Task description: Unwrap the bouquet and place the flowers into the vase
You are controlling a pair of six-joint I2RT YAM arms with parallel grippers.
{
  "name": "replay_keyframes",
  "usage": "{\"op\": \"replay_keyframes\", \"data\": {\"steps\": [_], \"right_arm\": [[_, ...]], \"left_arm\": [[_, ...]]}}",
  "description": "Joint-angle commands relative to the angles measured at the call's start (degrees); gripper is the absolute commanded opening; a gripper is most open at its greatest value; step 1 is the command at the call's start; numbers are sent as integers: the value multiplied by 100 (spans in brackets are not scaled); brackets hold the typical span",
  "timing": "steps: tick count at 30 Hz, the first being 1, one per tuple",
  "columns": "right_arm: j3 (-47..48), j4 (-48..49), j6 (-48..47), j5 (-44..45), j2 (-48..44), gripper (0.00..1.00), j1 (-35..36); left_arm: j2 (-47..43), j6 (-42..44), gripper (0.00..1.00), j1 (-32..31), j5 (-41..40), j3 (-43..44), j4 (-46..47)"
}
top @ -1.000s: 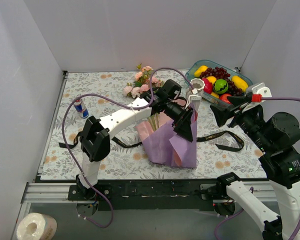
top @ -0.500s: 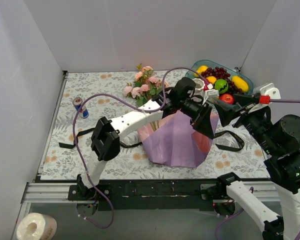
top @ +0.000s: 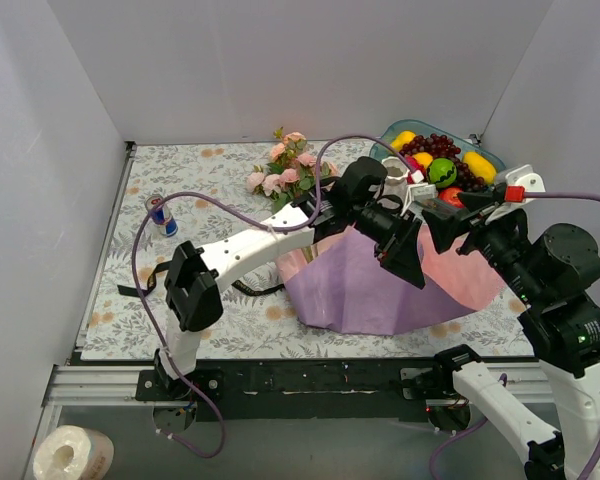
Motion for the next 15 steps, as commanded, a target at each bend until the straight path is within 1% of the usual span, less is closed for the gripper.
{"op": "replay_keyframes", "data": {"steps": [1, 2, 3, 4, 5, 7, 8, 9, 11, 15], "right_arm": [[-144, 19, 121, 138, 113, 76, 28], [-205, -7, 121, 121, 113, 76, 19], [-275, -25, 121, 94, 96, 76, 19], [-424, -17, 121, 77, 87, 76, 19], [-512, 1, 121, 68, 69, 76, 19], [-688, 149, 262, -11, -27, 76, 19], [-837, 194, 305, -38, -62, 76, 19], [-899, 247, 323, -134, -106, 76, 19], [-970, 335, 350, -213, -168, 76, 19], [-996, 361, 367, -424, -264, 76, 19]], "left_arm": [[-1163, 1336, 98, 175, -278, -318, -1205], [-1323, 1565, 98, 262, -585, -521, -1331], [-1473, 2003, 98, 472, -1075, -758, -1428], [-1753, 2146, 98, 587, -1263, -1108, -1421], [-1842, 2252, 98, 867, -1404, -1764, -1342], [-1922, 2489, 98, 1176, -1633, -2392, -1105], [-1827, 2586, 98, 1316, -1677, -2769, -1052], [-1756, 2683, 98, 1570, -1695, -2860, -1008], [-1459, 2929, 98, 1774, -1590, -2852, -990], [-1054, 2957, 98, 1836, -1476, -2607, -780]]}}
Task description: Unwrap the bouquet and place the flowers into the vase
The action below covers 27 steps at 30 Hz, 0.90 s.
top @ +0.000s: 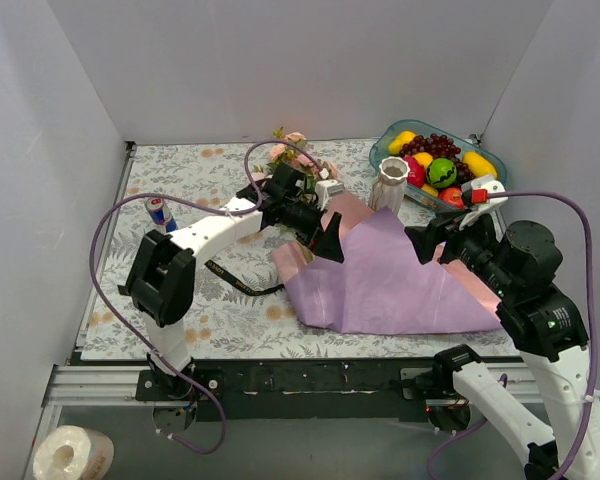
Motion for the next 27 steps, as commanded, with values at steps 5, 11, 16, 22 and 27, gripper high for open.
{"op": "replay_keyframes", "data": {"steps": [5, 11, 16, 22, 27], "right_arm": [[46, 348, 127, -329, -315, 75, 19], [-42, 339, 171, -443, -377, 74, 19], [-103, 418, 180, -531, -368, 74, 19], [-121, 489, 197, -583, -351, 74, 19], [-95, 471, 197, -592, -333, 74, 28]], "left_arm": [[773, 508, 98, -41, -141, 416, 205], [791, 614, 98, -23, -281, 179, 336], [484, 649, 98, -6, -422, 214, 425], [378, 869, 98, 12, -1061, 135, 521], [554, 913, 98, 12, -1266, -49, 574]]}}
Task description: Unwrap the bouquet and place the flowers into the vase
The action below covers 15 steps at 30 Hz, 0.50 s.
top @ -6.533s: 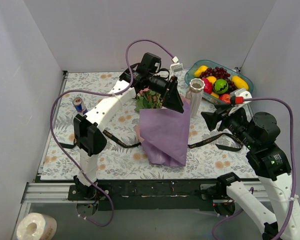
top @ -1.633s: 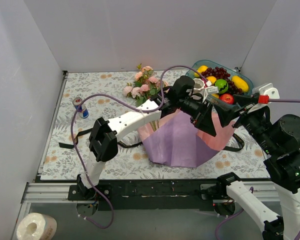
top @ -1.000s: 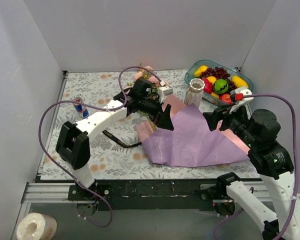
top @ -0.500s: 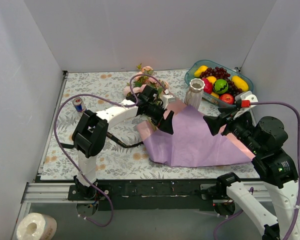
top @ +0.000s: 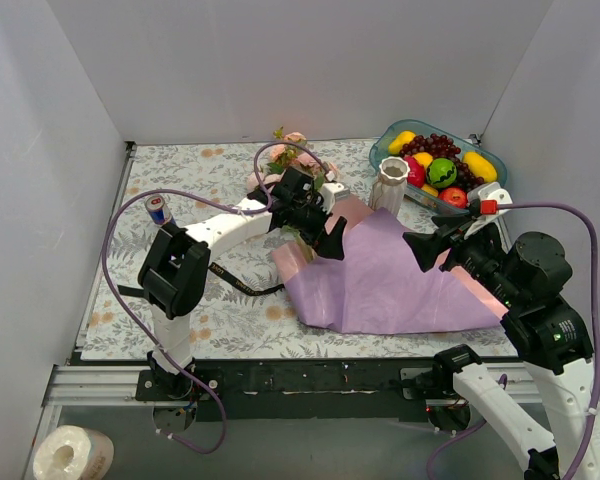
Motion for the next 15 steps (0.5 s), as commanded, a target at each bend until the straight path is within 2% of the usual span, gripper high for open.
{"op": "replay_keyframes", "data": {"steps": [1, 2, 5, 6, 8, 9, 10, 13, 15], "right_arm": [[45, 288, 29, -87, 12, 74, 28], [54, 288, 20, -79, 12, 74, 28], [54, 305, 38, -61, 12, 73, 19], [54, 323, 38, -35, 21, 73, 19], [37, 340, 46, -26, 30, 73, 19], [28, 358, 64, -17, 30, 73, 19], [10, 375, 64, -17, 30, 73, 19], [-16, 428, 90, -8, 12, 72, 28], [-16, 455, 99, 0, 21, 72, 19]], "left_arm": [[-220, 188, 98, 36, -350, -187, 117], [-211, 196, 98, 36, -254, -222, 126], [-71, 310, 83, 36, 88, -170, -154], [-10, 424, 69, 36, 324, -100, -442], [79, 495, 58, 36, 458, 32, -664], [70, 530, 49, 36, 485, 32, -743], [1, 548, 35, 36, 502, 15, -744], [-70, 662, 11, 36, 633, 67, -936], [-62, 767, 1, 36, 669, 278, -1260]]}}
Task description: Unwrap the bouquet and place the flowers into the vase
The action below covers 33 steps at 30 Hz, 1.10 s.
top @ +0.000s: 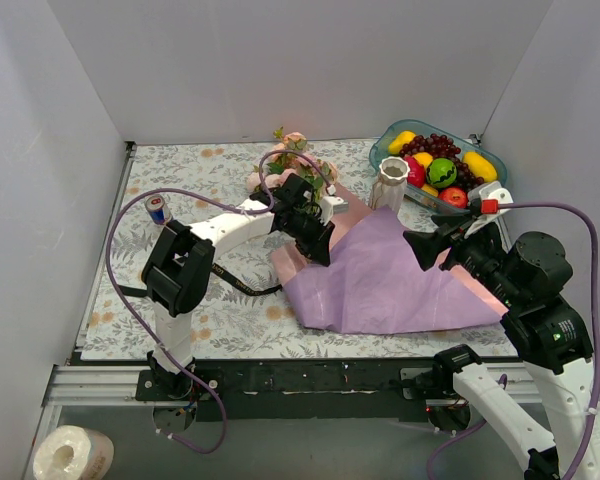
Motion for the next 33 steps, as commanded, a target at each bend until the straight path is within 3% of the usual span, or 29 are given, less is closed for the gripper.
{"op": "replay_keyframes", "data": {"steps": [1, 14, 21, 26, 33], "right_arm": [[-7, 411, 77, 0, 21, 72, 19], [54, 613, 121, -201, 30, 71, 19], [195, 490, 34, -219, 74, 71, 19], [89, 507, 16, -351, 126, 71, 19], [326, 561, 60, -430, 302, 71, 19]], "left_arm": [[-212, 372, 0, 21, 320, 453, -615], [-1090, 1409, 0, 346, -823, 1017, -1951], [-2346, 1699, 0, 346, -666, 280, -2242], [-4065, 2287, 0, 346, -208, -1118, -1813], [-4902, 2869, 0, 355, 345, -1892, -2172]]}}
